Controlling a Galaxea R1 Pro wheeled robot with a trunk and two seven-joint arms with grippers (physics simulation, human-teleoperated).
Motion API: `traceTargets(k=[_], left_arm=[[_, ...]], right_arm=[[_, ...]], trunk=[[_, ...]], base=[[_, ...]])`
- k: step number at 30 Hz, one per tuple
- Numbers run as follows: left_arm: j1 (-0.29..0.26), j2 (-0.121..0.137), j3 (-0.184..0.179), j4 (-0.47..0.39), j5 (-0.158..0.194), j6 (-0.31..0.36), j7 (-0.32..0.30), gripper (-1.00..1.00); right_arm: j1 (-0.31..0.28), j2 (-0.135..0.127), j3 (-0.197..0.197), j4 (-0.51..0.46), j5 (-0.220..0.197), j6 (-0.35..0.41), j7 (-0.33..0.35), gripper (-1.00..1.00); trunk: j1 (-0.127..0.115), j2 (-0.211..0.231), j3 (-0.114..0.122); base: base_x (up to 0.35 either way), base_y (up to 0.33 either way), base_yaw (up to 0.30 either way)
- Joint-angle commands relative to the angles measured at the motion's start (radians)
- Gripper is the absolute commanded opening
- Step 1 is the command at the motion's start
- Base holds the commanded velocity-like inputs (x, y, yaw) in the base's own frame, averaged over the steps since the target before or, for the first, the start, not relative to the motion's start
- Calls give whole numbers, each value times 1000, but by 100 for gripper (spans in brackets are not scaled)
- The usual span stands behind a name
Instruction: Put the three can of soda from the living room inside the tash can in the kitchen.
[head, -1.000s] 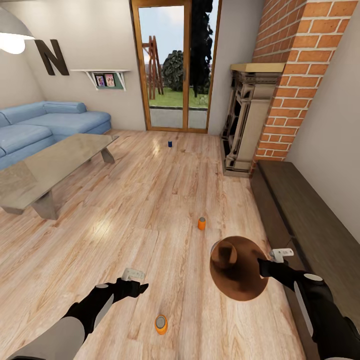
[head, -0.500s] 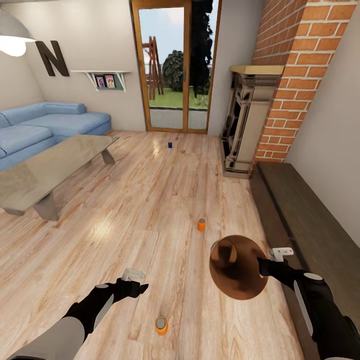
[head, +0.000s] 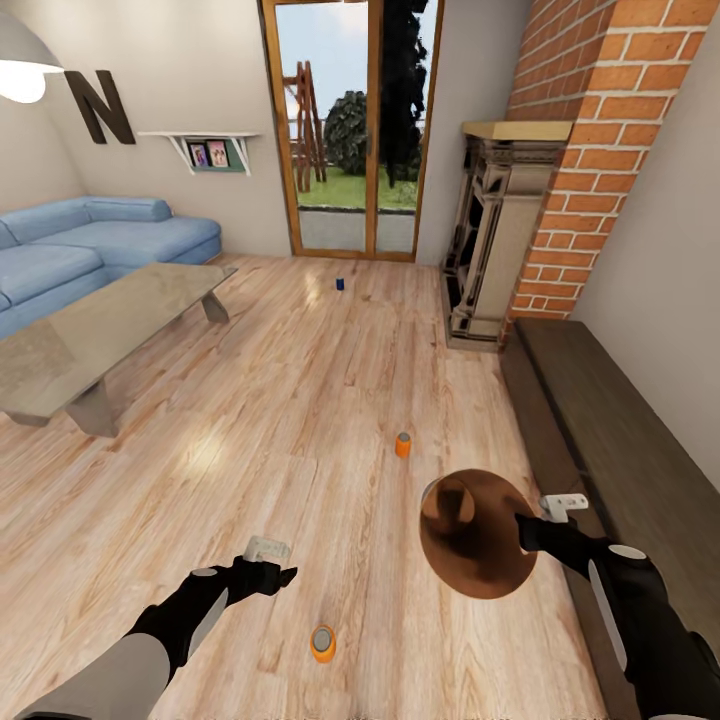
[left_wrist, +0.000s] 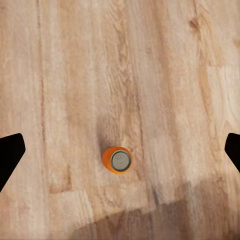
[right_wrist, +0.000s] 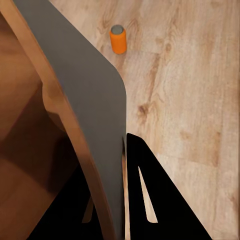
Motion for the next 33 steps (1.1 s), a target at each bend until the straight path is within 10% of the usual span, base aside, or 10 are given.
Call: traceTargets(k=[1, 33], left_arm=[[0, 0, 0, 0, 0, 0, 0, 100], [0, -15, 0, 1, -3, 0, -3, 100]], right_arm=[[0, 0, -1, -1, -18, 4, 8, -100], [-1, -2, -15, -4, -16, 3, 8, -100]], trunk=[[4, -7, -5], [127, -231, -154]], base=[[0, 0, 0], [0, 0, 0]])
